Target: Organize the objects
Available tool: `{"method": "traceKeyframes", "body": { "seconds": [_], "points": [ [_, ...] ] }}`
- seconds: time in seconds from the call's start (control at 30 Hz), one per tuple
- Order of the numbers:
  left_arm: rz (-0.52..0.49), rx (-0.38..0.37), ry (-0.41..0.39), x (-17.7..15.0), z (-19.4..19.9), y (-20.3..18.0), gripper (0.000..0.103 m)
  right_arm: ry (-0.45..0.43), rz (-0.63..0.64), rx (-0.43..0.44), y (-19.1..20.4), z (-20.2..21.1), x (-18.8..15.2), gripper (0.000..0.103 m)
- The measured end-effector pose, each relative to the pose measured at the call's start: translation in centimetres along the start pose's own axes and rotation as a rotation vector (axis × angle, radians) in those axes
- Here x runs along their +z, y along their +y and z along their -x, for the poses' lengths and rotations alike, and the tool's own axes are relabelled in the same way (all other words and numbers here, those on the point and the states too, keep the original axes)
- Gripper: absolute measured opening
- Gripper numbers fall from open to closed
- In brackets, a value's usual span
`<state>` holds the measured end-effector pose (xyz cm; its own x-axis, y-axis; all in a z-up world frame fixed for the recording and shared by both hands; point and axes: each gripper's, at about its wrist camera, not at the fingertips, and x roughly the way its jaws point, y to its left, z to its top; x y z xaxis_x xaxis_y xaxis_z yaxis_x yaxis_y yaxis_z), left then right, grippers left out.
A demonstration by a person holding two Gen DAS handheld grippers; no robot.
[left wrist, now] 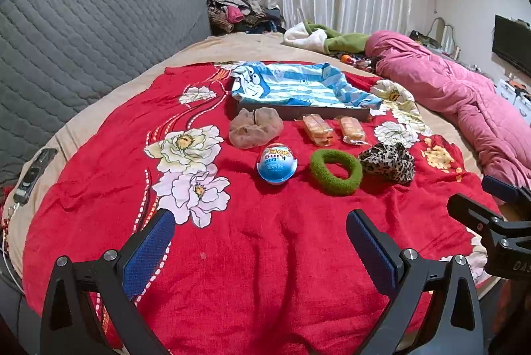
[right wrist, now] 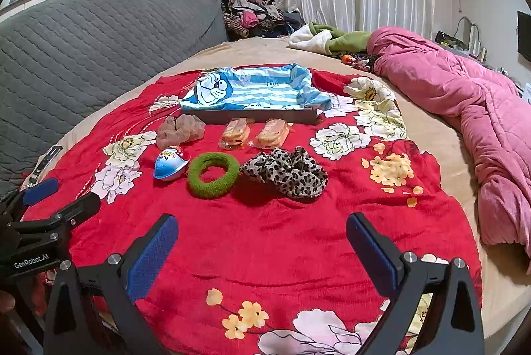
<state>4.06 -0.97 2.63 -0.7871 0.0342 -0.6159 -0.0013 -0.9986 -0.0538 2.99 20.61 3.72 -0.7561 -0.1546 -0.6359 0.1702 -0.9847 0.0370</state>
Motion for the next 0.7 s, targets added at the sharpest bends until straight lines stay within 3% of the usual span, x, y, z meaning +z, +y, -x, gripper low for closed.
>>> {"method": "traceKeyframes", "body": {
  "seconds": [0.47,0.7],
  "points": [
    [-0.014,0.001,0.019,-0.5,1.6,-0.2,0.103,-0.002,0.011,-0.022,0.4,2.2,-0.1,0.102],
    [0.001,-0.001,0.043,-0.3,0.3,-0.1,0.103,0.0,0.003,-0.039,-0.1,1.8,-0.1,0.102]
  ]
}}
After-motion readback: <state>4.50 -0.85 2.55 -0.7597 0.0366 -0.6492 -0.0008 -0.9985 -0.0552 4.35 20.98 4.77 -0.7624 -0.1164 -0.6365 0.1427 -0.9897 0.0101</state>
